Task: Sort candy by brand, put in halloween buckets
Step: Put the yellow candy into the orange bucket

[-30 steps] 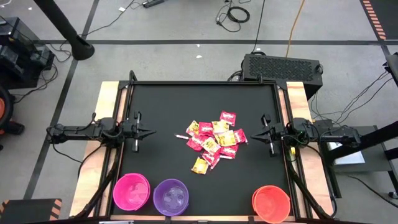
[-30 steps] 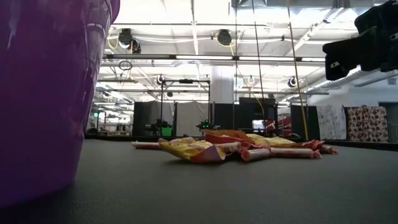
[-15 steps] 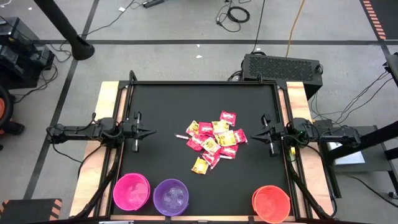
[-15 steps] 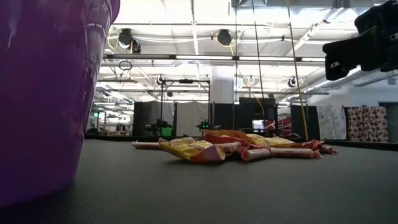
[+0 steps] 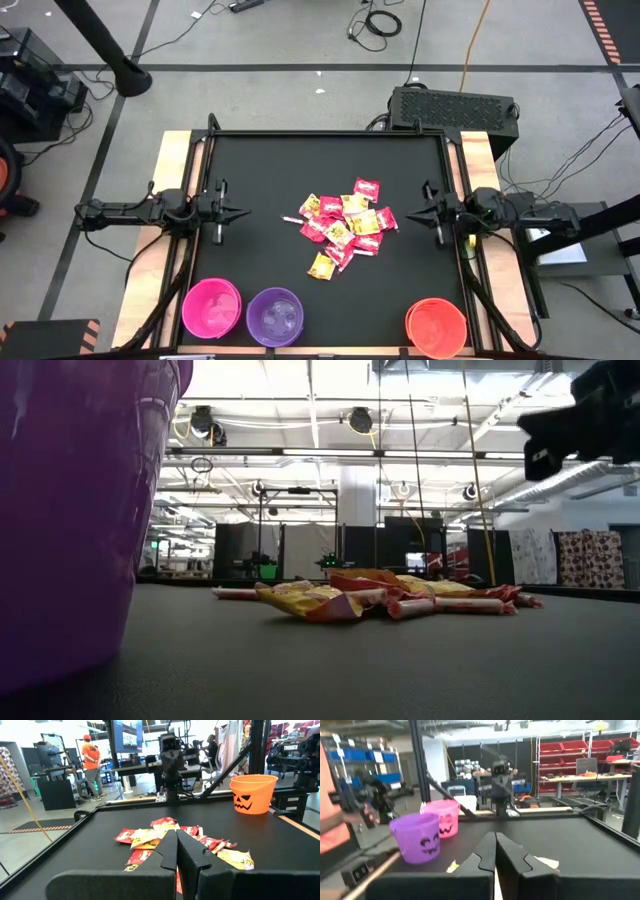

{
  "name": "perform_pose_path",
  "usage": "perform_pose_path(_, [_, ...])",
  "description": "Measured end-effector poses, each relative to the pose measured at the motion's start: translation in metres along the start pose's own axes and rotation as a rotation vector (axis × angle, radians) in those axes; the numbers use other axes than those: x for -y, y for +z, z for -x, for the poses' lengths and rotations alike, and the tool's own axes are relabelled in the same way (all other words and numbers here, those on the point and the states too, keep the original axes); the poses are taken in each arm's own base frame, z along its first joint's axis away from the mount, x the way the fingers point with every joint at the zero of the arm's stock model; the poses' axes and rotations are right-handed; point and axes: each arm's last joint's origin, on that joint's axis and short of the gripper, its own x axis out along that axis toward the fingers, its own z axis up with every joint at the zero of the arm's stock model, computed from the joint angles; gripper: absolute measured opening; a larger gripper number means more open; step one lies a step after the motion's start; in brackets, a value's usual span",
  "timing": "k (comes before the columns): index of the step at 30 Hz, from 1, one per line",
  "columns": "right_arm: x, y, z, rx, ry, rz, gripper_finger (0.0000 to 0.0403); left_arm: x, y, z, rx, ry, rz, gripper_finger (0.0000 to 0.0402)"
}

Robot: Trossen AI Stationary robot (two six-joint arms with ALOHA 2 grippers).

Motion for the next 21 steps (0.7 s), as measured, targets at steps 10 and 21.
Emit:
perform_pose_path(10, [-0.013, 0.137, -0.01, -0.153, -0.143, -0.021, 0.0, 0.0, 0.0, 0.0, 0.004, 0.001, 0.0, 0.0002])
perform_pose_path(21, [-0.019, 0.233, -0.055, -0.324, -0.185, 0.03, 0.0, 0.0, 0.001, 0.0, 0.005, 0.001, 0.0, 0.0002])
